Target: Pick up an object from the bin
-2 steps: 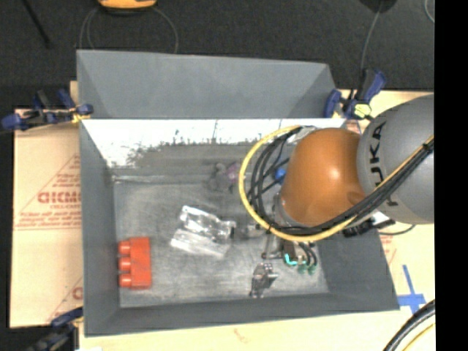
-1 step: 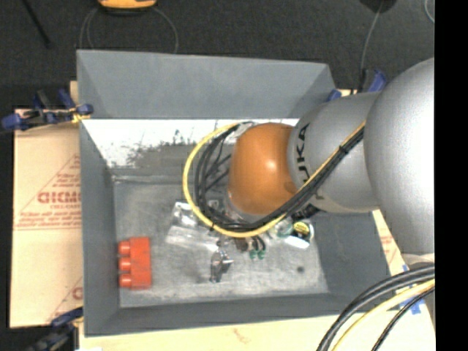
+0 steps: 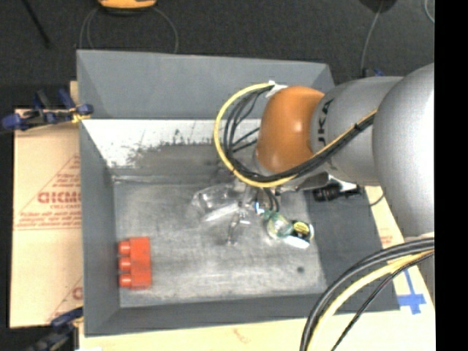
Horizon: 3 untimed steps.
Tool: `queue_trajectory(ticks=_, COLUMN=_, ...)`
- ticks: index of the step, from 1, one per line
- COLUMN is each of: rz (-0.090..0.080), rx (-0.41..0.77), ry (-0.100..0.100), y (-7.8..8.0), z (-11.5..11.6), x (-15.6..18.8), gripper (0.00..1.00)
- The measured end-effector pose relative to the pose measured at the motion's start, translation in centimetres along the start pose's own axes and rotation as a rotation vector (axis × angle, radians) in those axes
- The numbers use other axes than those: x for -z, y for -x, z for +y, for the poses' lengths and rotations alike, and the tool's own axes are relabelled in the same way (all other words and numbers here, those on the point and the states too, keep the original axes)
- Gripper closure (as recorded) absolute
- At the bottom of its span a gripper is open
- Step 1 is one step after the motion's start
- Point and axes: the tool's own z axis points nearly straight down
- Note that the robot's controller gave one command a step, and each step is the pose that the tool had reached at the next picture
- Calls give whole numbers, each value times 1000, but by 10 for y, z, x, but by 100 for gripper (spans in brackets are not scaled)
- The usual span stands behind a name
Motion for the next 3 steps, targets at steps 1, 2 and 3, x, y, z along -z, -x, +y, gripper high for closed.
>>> queue_trajectory(ticks=1, rz=-2, rx=287, ry=0, y=-2, z=12, x=21, gripper=0)
queue_trajectory(ticks=2, rz=-6, rx=421, ry=2, y=14, z=17, x=-23, gripper=0)
queue_trajectory(ticks=3, rz=-27, rx=724, ry=-2, y=6, z=7, x=-22, gripper=0)
